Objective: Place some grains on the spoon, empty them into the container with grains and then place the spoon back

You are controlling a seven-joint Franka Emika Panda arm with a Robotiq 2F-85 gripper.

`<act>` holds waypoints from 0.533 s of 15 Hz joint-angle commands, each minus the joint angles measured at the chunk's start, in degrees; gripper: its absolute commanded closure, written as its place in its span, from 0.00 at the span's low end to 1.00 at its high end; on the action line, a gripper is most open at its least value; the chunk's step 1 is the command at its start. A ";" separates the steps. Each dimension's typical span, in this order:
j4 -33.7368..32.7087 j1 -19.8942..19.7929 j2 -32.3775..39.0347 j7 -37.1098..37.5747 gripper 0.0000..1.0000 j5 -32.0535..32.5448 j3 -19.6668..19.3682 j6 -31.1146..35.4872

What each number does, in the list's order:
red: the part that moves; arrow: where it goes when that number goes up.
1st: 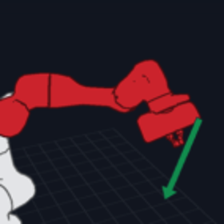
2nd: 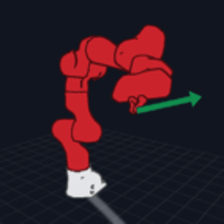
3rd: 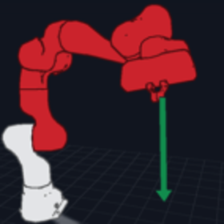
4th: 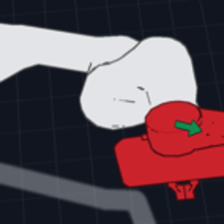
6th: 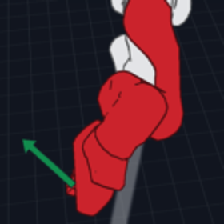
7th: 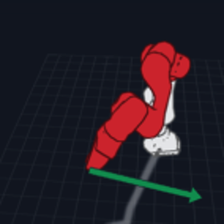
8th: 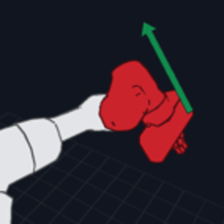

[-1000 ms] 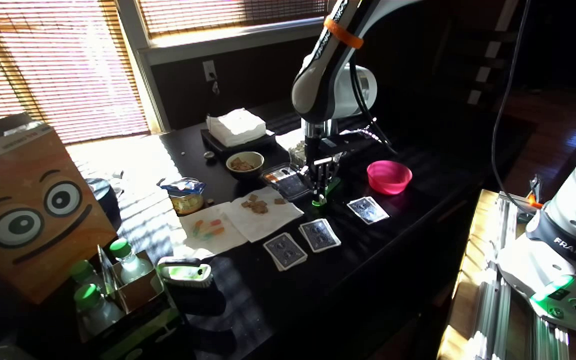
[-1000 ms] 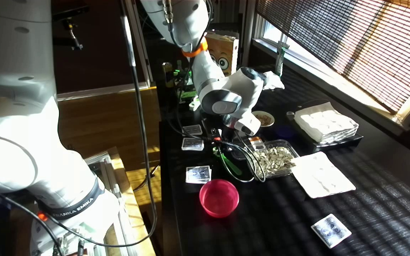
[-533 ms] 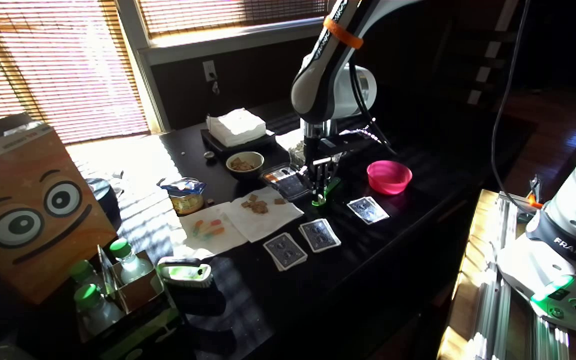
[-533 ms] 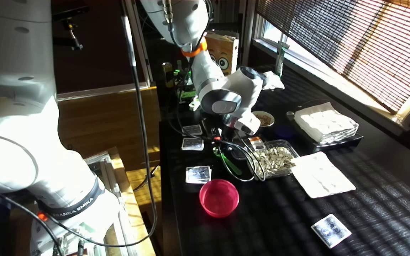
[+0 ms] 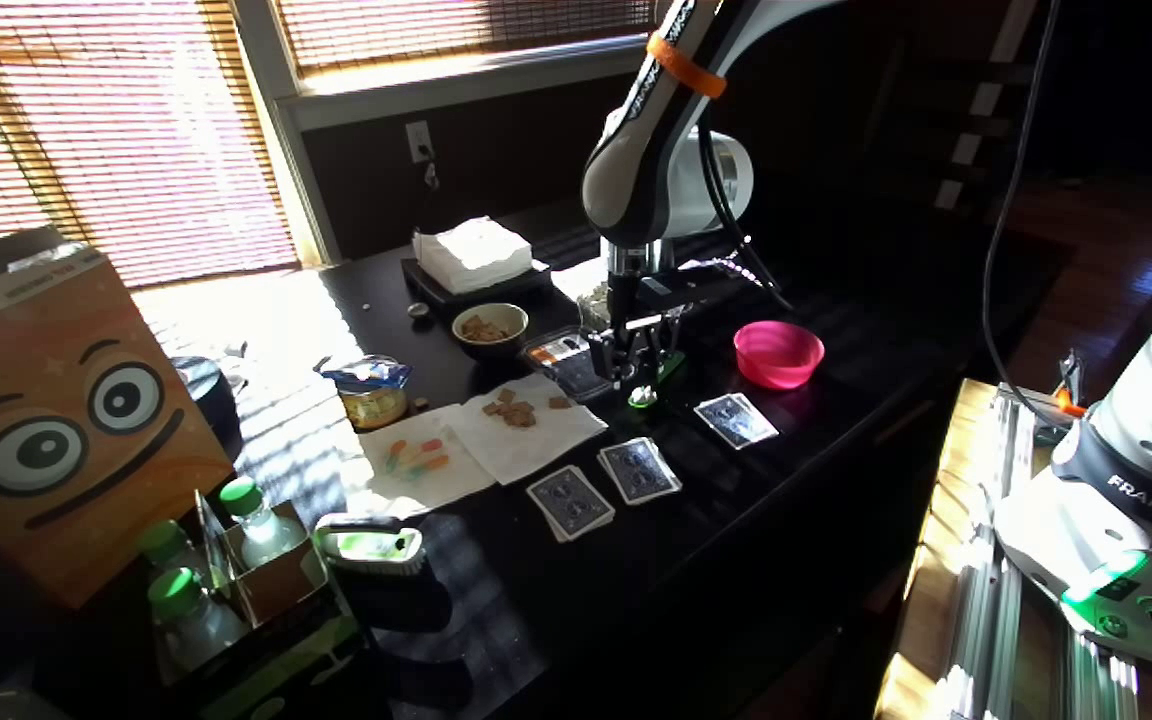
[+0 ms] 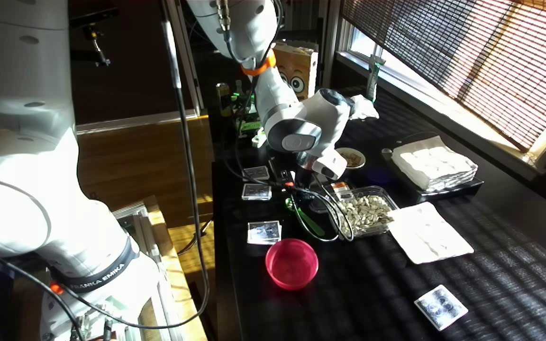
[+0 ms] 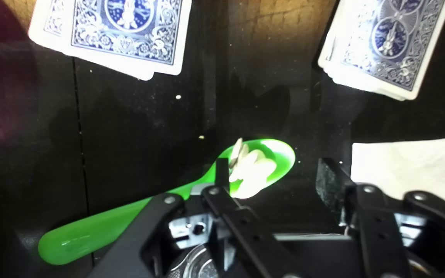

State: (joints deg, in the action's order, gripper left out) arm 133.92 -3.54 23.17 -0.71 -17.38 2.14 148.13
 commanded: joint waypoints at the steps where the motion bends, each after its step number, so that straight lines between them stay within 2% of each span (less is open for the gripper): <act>1: 0.09 -0.74 -0.17 -0.50 0.08 -0.79 0.80 1.04; 3: 0.18 -1.07 -0.38 -1.19 0.00 -1.27 1.20 1.40; 8: 0.67 -2.65 -1.44 -3.64 0.00 -3.76 3.19 1.68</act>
State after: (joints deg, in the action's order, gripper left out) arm 133.92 -4.33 23.06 -1.41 -18.34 3.31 149.23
